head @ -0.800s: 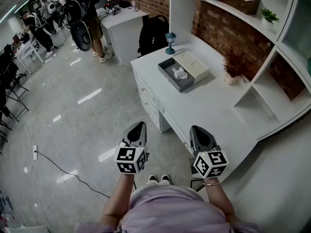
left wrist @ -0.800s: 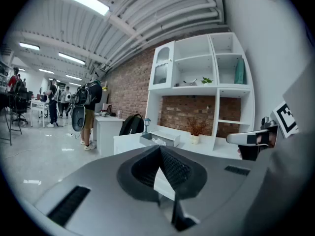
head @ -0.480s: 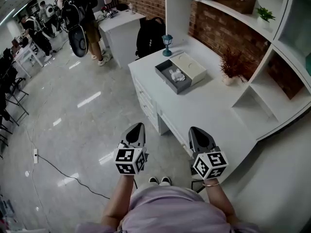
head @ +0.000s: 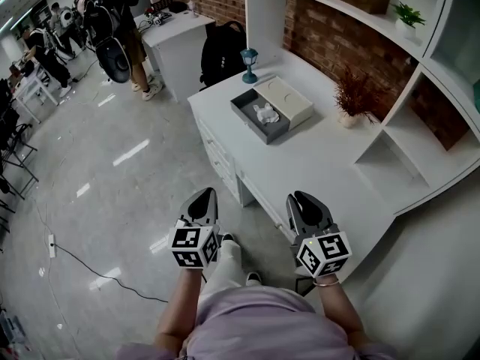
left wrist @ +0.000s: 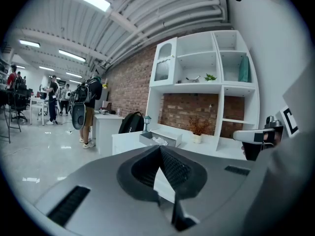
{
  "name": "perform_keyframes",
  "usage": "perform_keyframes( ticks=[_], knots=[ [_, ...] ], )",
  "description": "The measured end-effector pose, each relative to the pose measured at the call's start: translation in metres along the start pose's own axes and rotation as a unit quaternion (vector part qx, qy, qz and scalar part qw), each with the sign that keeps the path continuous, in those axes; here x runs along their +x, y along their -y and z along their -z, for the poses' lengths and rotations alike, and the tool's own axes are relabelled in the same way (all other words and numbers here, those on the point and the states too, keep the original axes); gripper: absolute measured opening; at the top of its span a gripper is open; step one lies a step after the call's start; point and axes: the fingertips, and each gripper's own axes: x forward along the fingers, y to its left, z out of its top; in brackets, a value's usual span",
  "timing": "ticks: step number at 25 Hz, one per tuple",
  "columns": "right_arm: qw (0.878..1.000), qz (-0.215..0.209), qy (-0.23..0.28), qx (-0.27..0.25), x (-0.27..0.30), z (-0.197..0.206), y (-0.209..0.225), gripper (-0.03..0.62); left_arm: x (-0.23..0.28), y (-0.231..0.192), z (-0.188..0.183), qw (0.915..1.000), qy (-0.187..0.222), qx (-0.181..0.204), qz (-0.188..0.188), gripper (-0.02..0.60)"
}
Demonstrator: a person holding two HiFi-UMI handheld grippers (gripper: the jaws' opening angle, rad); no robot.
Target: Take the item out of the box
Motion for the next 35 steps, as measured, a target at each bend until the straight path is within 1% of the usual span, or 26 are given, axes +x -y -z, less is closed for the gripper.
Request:
perform_keyframes(
  ticks=[4,8,11,20,26,30,35],
  knots=[
    [1.0,0.005,0.005,-0.009,0.029,-0.004,0.007,0.081,0.028,-0.017,-0.006,0.9999,0.002,0.003,0.01,0.002],
    [1.0,0.016,0.007,-0.021,0.071,-0.012,0.017,0.098,0.064,-0.04,-0.018,0.9996,0.004,0.007,0.027,0.002],
    [0.999,0.029,0.008,-0.031,0.105,-0.023,0.026,0.103,0.094,-0.06,-0.031,0.9991,0.007,0.008,0.04,0.002],
    [0.995,0.079,-0.016,-0.057,0.187,-0.039,0.062,0.123,0.167,-0.105,-0.058,0.9972,0.003,0.01,0.075,0.002],
    [0.994,0.101,-0.022,-0.042,0.231,-0.046,0.076,0.126,0.2,-0.138,-0.066,0.9962,-0.003,0.0,0.087,0.002],
    [0.992,0.11,-0.024,-0.051,0.259,-0.051,0.077,0.126,0.222,-0.158,-0.072,0.9957,-0.001,-0.004,0.092,0.002],
    [0.989,0.13,-0.039,-0.058,0.283,-0.051,0.082,0.137,0.24,-0.178,-0.072,0.9952,-0.004,-0.011,0.097,0.002]
  ],
)
